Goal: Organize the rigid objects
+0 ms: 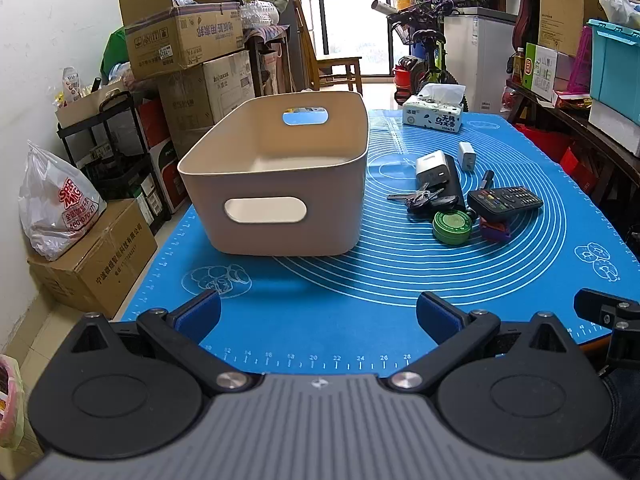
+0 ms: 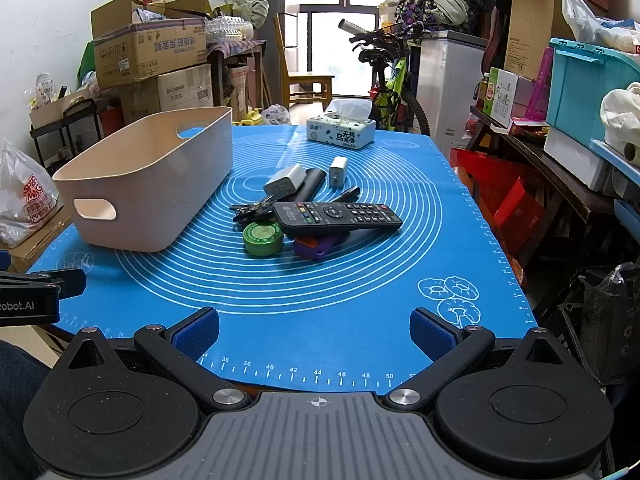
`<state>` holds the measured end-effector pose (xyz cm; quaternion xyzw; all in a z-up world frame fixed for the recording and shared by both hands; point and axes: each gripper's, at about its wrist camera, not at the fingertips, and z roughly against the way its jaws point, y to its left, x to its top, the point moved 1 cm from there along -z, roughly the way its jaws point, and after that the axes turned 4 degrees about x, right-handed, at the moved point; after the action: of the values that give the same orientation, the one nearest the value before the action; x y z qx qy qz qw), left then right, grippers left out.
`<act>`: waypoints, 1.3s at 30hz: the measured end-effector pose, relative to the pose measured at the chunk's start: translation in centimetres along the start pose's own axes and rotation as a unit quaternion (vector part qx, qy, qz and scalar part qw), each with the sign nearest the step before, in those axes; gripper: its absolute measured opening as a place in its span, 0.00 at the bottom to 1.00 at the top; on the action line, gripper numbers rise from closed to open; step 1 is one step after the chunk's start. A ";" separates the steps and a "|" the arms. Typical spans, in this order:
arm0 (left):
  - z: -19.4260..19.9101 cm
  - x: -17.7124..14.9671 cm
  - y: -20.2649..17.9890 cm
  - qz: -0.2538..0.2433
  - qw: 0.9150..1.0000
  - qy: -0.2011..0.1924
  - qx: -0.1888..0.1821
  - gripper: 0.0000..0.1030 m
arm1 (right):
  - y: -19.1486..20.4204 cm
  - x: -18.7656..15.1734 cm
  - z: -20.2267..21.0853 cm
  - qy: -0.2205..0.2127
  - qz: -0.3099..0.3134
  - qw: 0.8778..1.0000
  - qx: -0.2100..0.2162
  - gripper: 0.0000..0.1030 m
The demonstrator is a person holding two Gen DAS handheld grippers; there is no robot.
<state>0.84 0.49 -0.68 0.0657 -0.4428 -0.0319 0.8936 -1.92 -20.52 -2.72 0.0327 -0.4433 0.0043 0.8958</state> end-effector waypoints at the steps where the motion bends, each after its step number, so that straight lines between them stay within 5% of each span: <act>1: 0.0 0.0 0.0 0.000 1.000 0.000 0.000 1.00 | 0.0 0.0 0.0 0.000 0.000 1.000 0.000 0.98; 15: -0.8 1.4 0.7 -0.001 1.000 0.000 0.003 1.00 | -0.2 0.6 -0.3 -0.011 -0.002 1.000 0.001 0.98; 24: -2.5 5.1 2.7 0.015 0.999 -0.014 0.027 1.00 | 0.2 4.6 -1.5 -0.031 0.000 1.000 0.002 0.98; 33: -7.3 10.0 5.9 0.006 0.998 -0.018 0.065 1.00 | -0.5 8.7 -5.0 -0.032 -0.017 0.999 0.001 0.98; 39: -11.6 12.0 8.5 0.016 0.999 0.011 0.047 1.00 | -0.6 10.6 -8.8 -0.019 -0.013 1.000 -0.018 0.98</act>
<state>17.31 8.51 3.02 0.1010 -0.4351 0.0040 0.8947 11.48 -20.82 0.32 0.0222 -0.4601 -0.0164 0.8874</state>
